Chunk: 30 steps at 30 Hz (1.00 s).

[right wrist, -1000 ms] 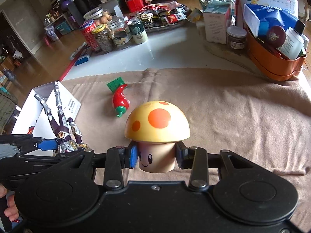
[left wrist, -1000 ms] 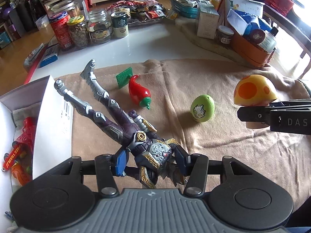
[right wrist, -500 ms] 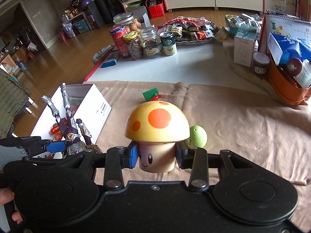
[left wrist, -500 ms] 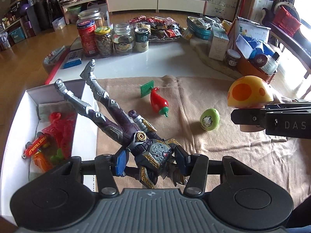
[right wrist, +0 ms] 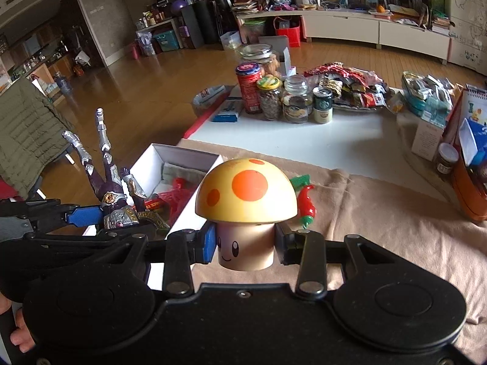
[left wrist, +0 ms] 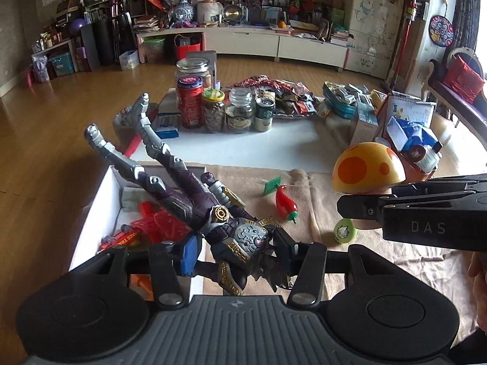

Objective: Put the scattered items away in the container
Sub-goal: 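Lift and carry the robot figure and yellow mushroom over the white box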

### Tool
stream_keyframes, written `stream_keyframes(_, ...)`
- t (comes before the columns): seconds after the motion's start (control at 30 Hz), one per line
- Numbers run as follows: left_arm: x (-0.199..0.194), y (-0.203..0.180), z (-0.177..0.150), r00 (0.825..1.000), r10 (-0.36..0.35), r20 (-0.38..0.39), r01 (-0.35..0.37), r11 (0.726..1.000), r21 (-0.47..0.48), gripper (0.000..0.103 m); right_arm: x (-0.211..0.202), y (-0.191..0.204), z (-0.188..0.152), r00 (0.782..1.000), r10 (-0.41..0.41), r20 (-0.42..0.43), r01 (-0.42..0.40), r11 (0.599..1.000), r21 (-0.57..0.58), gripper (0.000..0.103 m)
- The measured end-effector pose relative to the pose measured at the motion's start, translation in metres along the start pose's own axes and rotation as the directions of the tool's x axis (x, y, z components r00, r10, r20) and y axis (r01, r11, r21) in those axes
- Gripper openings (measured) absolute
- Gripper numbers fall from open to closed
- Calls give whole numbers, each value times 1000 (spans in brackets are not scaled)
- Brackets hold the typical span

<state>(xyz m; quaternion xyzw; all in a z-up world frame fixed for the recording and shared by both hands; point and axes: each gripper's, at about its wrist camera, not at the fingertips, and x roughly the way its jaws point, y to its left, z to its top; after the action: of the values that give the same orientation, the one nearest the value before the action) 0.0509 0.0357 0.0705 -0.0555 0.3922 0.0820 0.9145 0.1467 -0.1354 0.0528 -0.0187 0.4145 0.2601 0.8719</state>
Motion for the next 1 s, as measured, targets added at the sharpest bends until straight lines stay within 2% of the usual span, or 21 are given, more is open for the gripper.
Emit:
stream_keyframes(0.23,-28,39,1,998,38,41,-36,997,-63,52,6,47,24,998,55,11,-54,997,-54,40)
stream_keyframes(0.47,-31,73,-5,997,74,34,-70,991,-114,52,26,84,36,996,85,-8,-85,991,-101,40)
stream_keyframes(0.67,-21,89,-15,997,82,-5,-81,987,-139,52,45,108,44,995,94,-39,-99,986,-134,40)
stream_keyframes(1.0,-3,99,-48,990,99,-101,-112,986,-127,52,84,135,51,989,95,-112,-116,974,-194,40)
